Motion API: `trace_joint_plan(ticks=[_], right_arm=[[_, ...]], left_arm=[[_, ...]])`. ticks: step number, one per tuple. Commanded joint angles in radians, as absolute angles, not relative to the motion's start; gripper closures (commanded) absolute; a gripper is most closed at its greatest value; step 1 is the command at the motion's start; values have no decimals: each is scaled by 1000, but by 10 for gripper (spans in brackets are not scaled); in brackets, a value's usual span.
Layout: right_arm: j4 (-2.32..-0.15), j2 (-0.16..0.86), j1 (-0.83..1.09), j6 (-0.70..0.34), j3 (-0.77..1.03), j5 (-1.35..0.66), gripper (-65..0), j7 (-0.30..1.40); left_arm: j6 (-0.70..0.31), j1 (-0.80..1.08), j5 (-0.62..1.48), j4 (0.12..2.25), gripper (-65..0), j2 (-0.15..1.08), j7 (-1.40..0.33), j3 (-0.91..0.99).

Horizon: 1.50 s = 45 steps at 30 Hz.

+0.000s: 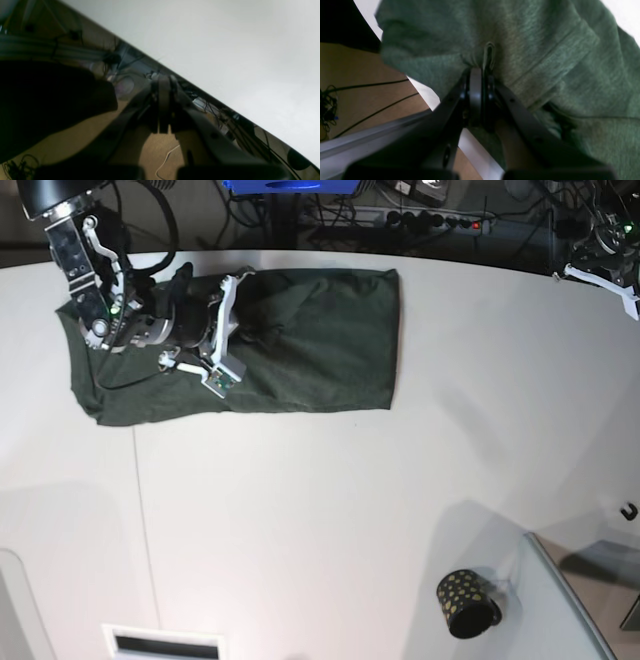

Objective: Layout the t-shirt on the table in an organized manner, then fold the t-shirt properly
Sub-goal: 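Grasp the other strip end with the right gripper and fold it inward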

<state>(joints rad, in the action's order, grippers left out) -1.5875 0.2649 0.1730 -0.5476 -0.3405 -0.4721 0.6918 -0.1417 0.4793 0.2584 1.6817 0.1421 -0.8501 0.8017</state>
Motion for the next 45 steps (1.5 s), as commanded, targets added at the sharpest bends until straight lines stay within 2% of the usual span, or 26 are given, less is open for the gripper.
trace_joint_plan(ticks=[1, 7, 12, 14, 18, 22, 24, 28, 29, 34, 45], right_arm=[[-1609, 280, 166, -559, -338, -489, -29, 670], [-1606, 292, 165, -559, -338, -486, -48, 671], [-1612, 300, 177, -558, -332, -487, -237, 671], [-1627, 300, 194, -558, -300, -487, -273, 671], [-1702, 289, 245, -550, -183, -486, -269, 664], [-1705, 208, 211, -550, -44, -483, -239, 673], [-1682, 200, 166, -550, -41, -483, -240, 704], [-1550, 185, 56, -556, -38, -486, -344, 762], [-1515, 179, 35, -558, -38, -486, -350, 762], [-1403, 173, -24, -561, -39, -486, -348, 763], [-1391, 154, -25, -558, -170, -486, -348, 719]], left_arm=[[-137, 483, 255, 1698, 0, 159, -835, 808], [-137, 483, 255, 1699, 0, 159, -835, 808], [-137, 483, 255, 1699, 0, 159, -835, 808], [-137, 483, 255, 1699, 0, 159, -835, 811], [-137, 483, 255, 1699, 0, 159, -835, 812], [-137, 483, 255, 1699, 0, 159, -835, 809], [-137, 483, 255, 1699, 0, 159, -835, 809], [-137, 483, 255, 1699, 0, 159, -835, 809], [-137, 483, 255, 1699, 0, 159, -835, 809], [-137, 483, 255, 1699, 0, 159, -835, 812], [-137, 484, 255, 1698, 0, 159, -835, 811]])
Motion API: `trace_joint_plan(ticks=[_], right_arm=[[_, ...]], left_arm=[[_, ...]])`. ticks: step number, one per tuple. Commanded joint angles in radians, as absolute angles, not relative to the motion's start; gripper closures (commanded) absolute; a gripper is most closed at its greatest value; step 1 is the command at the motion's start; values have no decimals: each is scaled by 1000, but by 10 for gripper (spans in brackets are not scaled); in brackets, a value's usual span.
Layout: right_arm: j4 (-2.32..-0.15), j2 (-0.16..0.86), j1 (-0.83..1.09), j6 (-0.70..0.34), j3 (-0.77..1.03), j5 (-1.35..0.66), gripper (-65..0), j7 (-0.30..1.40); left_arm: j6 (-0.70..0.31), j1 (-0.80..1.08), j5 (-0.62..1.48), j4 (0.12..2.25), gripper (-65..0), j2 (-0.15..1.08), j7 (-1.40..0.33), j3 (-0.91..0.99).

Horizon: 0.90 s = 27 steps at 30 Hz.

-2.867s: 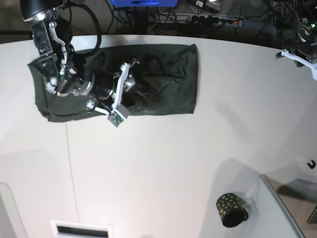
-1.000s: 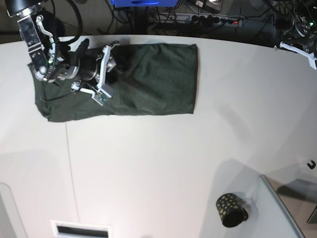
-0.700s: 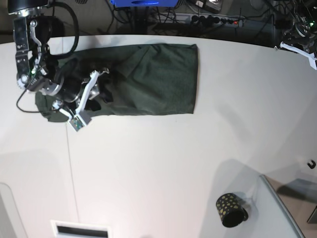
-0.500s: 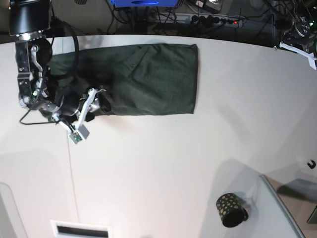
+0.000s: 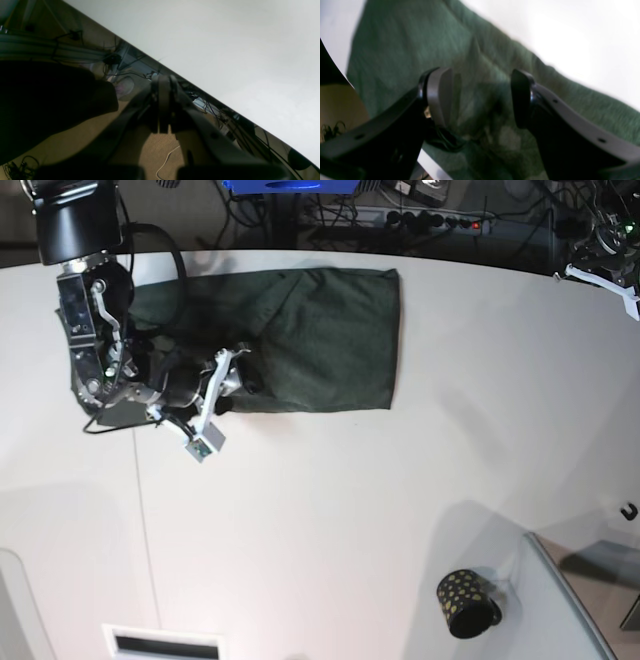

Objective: Layout the t-shirt on the table in an organized manner, then fold the t-shirt properly
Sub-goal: 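Grasp the other strip end with the right gripper and fold it inward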

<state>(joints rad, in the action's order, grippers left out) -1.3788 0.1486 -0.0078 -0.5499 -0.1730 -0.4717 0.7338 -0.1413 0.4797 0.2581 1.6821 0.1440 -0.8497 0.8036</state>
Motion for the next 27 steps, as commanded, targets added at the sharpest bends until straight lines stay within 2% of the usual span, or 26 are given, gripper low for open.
trace_joint_plan(ticks=[1, 18, 20, 24, 25, 27], right_arm=[[-1391, 153, -25, -558, -170, -486, -348, 716], [-1303, 154, -53, -552, -170, -484, -344, 688], [-1302, 154, -53, -552, -171, -484, -282, 687], [-1303, 154, -53, -555, -171, -484, -38, 690], [-1305, 154, -53, -555, -171, -484, 0, 690], [-1305, 154, -54, -555, -171, -484, -5, 688]], left_arm=[[-137, 486, 255, 1698, 0, 159, -835, 814], [-137, 489, 255, 1698, 0, 159, -835, 816], [-137, 489, 255, 1698, 0, 159, -835, 816], [-137, 487, 255, 1698, 0, 159, -835, 814], [-137, 487, 255, 1698, 0, 159, -835, 812], [-137, 486, 255, 1698, 0, 159, -835, 812]])
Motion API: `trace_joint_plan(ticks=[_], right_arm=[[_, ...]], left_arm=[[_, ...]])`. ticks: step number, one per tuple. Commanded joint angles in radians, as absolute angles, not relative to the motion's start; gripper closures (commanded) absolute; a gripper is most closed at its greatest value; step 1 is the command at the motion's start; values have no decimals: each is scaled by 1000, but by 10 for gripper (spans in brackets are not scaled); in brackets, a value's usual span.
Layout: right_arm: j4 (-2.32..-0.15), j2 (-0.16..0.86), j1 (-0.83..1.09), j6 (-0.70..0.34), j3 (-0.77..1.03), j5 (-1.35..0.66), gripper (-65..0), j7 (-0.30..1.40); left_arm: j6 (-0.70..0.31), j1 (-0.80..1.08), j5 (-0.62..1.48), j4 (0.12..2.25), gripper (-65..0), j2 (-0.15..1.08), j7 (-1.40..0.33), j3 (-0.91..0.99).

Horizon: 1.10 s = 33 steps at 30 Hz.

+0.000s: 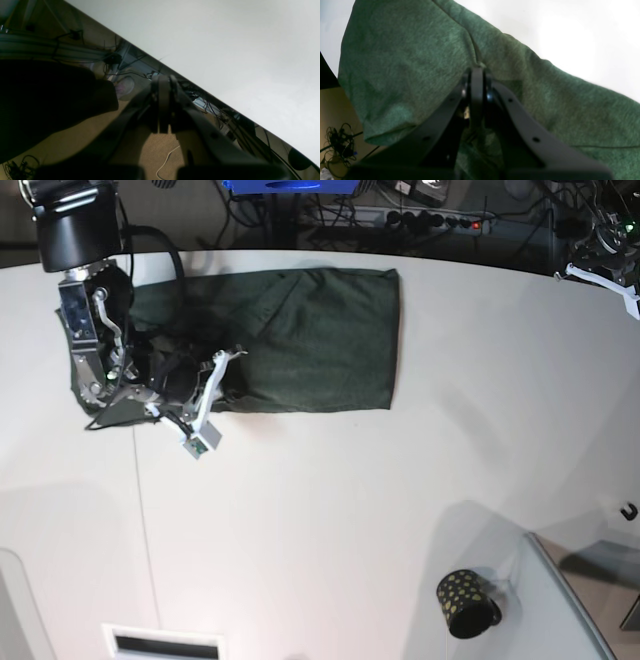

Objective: Layout the t-shirt on the table in an organized manner, then fold the t-shirt properly
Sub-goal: 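Grasp the other strip end with the right gripper and fold it inward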

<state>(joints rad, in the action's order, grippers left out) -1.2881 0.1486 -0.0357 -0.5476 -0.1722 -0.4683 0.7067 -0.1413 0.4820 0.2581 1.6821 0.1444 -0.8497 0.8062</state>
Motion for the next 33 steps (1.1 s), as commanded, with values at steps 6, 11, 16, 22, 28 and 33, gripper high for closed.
trace_joint_plan(ticks=[6, 11, 16, 22, 28, 33], right_arm=[[-1307, 154, -77, -555, -166, -484, -6, 691], [-1307, 157, -102, -553, -166, -484, -6, 691], [-1300, 157, -110, -553, -168, -483, -8, 691], [-1305, 157, -104, -550, -165, -483, -18, 693], [-1388, 206, -61, -495, -162, -486, -168, 693], [-1560, 226, 15, -386, -56, -486, -335, 693]], left_arm=[[-137, 486, 255, 1698, 0, 159, -835, 814], [-137, 486, 255, 1684, 0, 159, -835, 816], [-137, 484, 255, 1647, 0, 159, -835, 816], [-137, 484, 255, 1650, 0, 159, -835, 812], [-137, 484, 255, 1652, 0, 160, -835, 816], [-137, 479, 255, 1655, 0, 160, -835, 809]])
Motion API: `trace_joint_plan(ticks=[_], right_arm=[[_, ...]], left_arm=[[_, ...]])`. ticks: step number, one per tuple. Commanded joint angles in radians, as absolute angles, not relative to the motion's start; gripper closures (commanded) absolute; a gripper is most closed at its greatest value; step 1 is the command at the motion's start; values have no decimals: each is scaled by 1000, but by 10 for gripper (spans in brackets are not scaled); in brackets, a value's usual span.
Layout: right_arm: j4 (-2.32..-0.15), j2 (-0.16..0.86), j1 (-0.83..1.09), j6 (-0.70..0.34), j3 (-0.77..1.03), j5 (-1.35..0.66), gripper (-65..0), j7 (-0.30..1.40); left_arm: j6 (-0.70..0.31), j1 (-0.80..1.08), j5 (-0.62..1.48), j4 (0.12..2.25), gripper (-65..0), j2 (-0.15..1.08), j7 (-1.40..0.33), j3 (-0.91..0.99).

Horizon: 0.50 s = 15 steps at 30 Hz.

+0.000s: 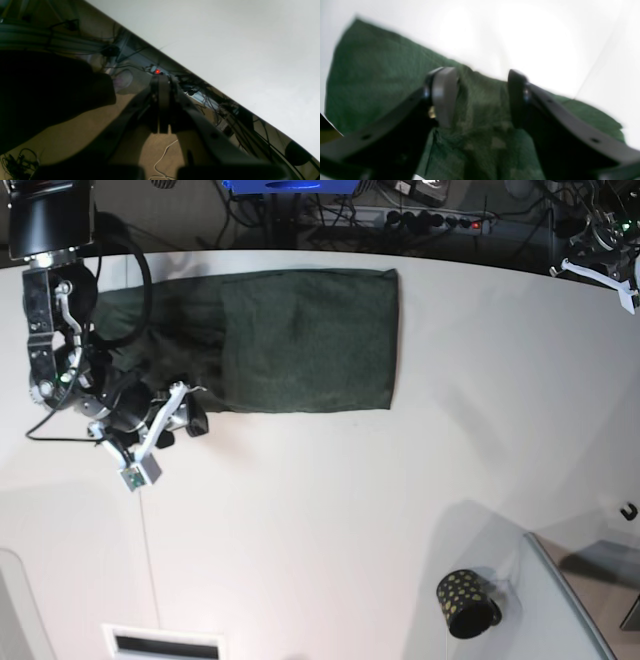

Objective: Layout the t-shirt on the table in an organized manner, then fold the t-shirt properly
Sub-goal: 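Grasp the other strip end with the right gripper and fold it inward, then grasp both strip ends and push them toward each other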

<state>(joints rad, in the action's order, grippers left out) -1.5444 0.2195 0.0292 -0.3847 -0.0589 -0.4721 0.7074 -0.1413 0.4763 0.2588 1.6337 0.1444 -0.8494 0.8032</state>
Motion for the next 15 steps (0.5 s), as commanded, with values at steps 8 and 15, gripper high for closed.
trace_joint_plan(ticks=[8, 15], right_arm=[[-1583, 246, 59, -398, 426, -490, -500, 811], [-1285, 255, -30, -698, 750, -487, -573, 981]], left_arm=[[-209, 446, 255, 1658, 0, 156, -835, 786], [-320, 394, 255, 1655, 0, 151, -832, 622]])
